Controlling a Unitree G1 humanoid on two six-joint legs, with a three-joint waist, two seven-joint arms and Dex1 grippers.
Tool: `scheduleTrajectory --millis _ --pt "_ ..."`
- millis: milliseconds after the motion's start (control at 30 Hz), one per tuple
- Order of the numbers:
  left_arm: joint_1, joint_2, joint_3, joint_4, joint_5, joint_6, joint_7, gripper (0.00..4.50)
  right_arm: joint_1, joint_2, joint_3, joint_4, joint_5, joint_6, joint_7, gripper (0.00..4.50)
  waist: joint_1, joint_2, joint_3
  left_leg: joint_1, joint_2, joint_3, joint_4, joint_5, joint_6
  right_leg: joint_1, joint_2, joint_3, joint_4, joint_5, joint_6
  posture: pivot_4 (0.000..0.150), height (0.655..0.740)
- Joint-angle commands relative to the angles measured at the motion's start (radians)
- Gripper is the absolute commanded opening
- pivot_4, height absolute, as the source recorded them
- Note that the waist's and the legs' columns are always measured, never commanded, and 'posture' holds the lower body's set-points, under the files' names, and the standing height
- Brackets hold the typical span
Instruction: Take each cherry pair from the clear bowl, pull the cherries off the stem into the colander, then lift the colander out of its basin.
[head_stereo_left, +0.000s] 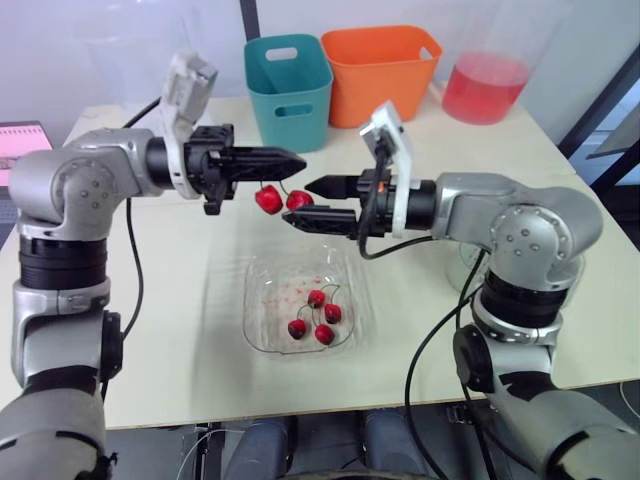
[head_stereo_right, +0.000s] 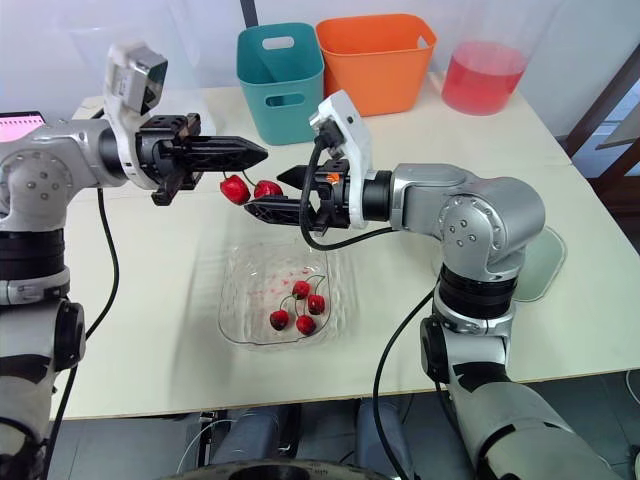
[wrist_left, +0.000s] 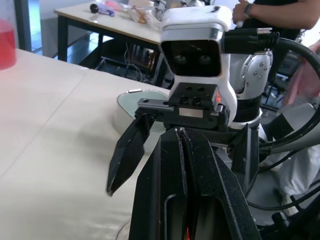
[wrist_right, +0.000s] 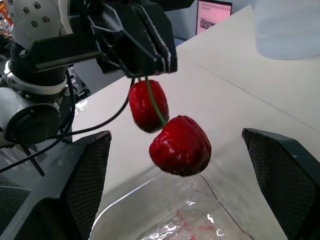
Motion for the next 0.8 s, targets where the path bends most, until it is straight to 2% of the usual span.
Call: scheduleTrajectory --millis 33,100,267,800 --pt "-0.025 0.004 0.009 -0.024 -0.011 -0.001 0.007 0.0 -0.023 0.006 -0.001 -0.017 0.047 -0.019 -0.02 4.21 0.0 0.0 0.0 0.0 0.0 0.0 0.0 0.0 0.0 0.0 0.0 0.0 0.0 0.0 0.0 0.15 0.74" --pt "-0.026 0.002 0.01 -0.025 -0.013 0.002 0.011 0.0 -0.02 0.003 0.005 -0.018 0.059 -0.026 -0.031 3.63 0.0 0.0 0.0 0.0 0.0 0.0 0.0 0.0 0.0 0.0 0.0 0.0 0.0 0.0 0.0 0.15 0.74" --pt "-0.031 -0.003 0.016 -0.022 -0.02 0.005 0.024 0.0 -0.003 -0.02 0.026 -0.022 0.082 -0.052 -0.044 1.1 0.001 0.0 0.0 0.0 0.0 0.0 0.0 0.0 0.0 0.0 0.0 0.0 0.0 0.0 0.0 0.15 0.74" --pt "-0.082 -0.041 0.058 0.041 -0.032 -0.007 0.074 0.0 0.066 -0.131 0.09 -0.037 0.147 -0.121 -0.054 1.1 0.001 0.0 0.0 0.0 0.0 0.0 0.0 0.0 0.0 0.0 0.0 0.0 0.0 0.0 0.0 0.15 0.74"
